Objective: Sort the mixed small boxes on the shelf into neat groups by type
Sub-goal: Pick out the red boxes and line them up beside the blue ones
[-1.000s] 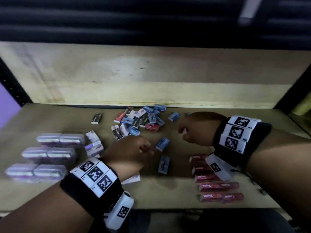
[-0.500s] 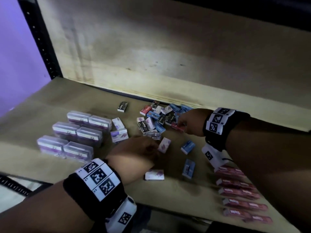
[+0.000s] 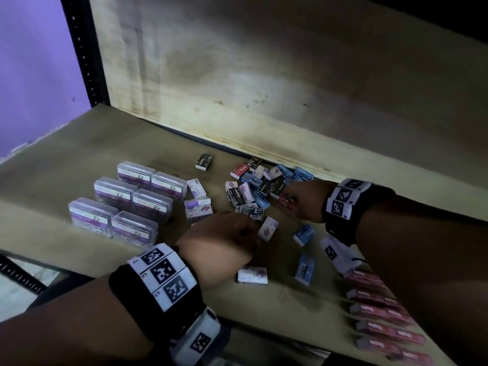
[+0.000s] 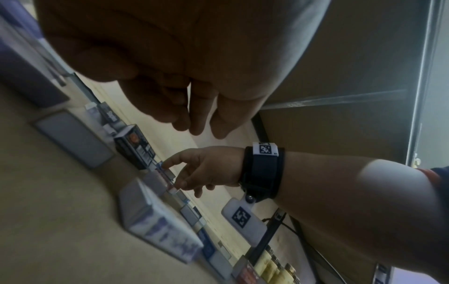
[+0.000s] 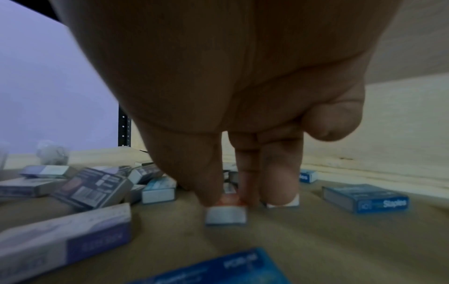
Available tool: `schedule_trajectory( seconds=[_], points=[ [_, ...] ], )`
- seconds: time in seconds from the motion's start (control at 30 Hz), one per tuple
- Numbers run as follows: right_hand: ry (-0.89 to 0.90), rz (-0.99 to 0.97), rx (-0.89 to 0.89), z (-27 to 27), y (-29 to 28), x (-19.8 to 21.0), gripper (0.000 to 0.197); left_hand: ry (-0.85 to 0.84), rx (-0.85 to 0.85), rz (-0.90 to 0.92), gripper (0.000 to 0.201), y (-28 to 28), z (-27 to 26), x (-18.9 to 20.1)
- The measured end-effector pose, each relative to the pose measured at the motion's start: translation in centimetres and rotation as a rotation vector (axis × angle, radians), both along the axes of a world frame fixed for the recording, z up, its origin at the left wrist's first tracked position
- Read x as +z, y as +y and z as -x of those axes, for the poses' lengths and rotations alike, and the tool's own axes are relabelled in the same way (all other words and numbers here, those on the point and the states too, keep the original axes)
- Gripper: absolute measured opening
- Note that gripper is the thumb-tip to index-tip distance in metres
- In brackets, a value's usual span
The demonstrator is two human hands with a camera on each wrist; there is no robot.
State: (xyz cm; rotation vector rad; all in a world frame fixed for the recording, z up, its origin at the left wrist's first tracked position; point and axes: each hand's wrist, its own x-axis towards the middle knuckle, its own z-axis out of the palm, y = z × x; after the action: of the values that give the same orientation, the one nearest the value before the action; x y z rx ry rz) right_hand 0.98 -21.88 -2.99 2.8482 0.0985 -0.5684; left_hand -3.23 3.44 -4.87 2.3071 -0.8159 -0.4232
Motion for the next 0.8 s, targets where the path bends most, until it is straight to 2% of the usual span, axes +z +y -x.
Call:
schedule_trajectory(
  seconds=[0.07,0.2,0.27,0.43,0.53,0.8],
  points=[
    [-0.001,-0.024,0.019,-0.1,0.3,-0.1,0.031,0.021,0.012,0.005,0.017,0.2,0.1,-0.1],
    [0.076,-0.134,-0.014,-0.2,0.9,0.2,0.052,0.063,0.038,0.056,0.012,0.6,0.4,-0.3],
    [0.079,-0.133,0.002,-0.4,1.0,0.3,0.053,0.066,0.036,0.068,0.013,0.6,0.5,-0.3],
    [0.024,-0.064,0.054,-0.5,0.6,-0.1,0.042,0.078,0.038,0.068,0.023,0.6,0.4,-0.3],
    [-0.031,-0.056,0.093,-0.3,0.7,-0.7,0.035,0.074,0.056,0.083,0.014,0.8,0.2,-0.4],
    [0.065,0.083,0.132,-0.3,1.7,-0.4,0.020,0.019,0.058,0.053,0.021,0.7,-0.1,-1.2]
  ],
)
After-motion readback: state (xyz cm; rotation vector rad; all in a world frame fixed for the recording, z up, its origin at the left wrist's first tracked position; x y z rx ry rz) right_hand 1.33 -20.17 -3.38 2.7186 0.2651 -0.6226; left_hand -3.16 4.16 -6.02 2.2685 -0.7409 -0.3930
